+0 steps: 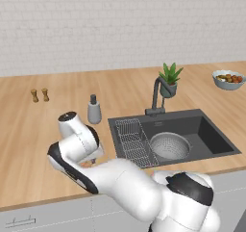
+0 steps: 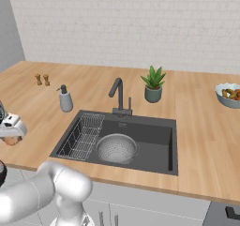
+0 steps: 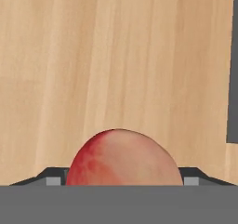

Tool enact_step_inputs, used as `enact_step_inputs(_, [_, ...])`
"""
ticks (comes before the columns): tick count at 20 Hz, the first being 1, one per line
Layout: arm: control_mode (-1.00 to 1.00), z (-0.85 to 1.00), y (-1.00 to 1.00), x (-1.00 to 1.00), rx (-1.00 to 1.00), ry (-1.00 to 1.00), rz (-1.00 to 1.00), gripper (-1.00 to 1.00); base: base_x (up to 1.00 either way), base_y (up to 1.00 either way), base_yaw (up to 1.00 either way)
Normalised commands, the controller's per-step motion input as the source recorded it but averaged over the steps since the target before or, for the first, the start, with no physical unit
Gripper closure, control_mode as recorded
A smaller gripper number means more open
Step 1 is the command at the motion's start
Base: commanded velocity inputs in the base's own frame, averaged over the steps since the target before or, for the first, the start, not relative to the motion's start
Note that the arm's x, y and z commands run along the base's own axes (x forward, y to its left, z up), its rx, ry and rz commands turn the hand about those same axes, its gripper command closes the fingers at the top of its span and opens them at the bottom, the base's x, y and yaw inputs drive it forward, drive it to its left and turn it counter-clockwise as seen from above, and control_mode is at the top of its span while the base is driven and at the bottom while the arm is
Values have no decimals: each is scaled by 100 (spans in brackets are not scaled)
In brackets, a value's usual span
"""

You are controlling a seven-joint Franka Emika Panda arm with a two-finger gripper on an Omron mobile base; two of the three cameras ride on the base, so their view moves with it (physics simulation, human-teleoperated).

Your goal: Put the colander in the sink, put the peach in the colander, and turn on the sink faucet and pour water over the colander.

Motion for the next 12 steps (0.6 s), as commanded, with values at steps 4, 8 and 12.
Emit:
enact_step_inputs(4, [-100, 91, -100, -7, 2, -17, -8, 100, 0, 0, 0])
enact_step_inputs(8, [-100, 77, -100, 0, 10, -2, -8, 100, 0, 0, 0])
enact_step_inputs(12, [-100, 74, -100, 0, 12, 0, -9, 100, 0, 0, 0])
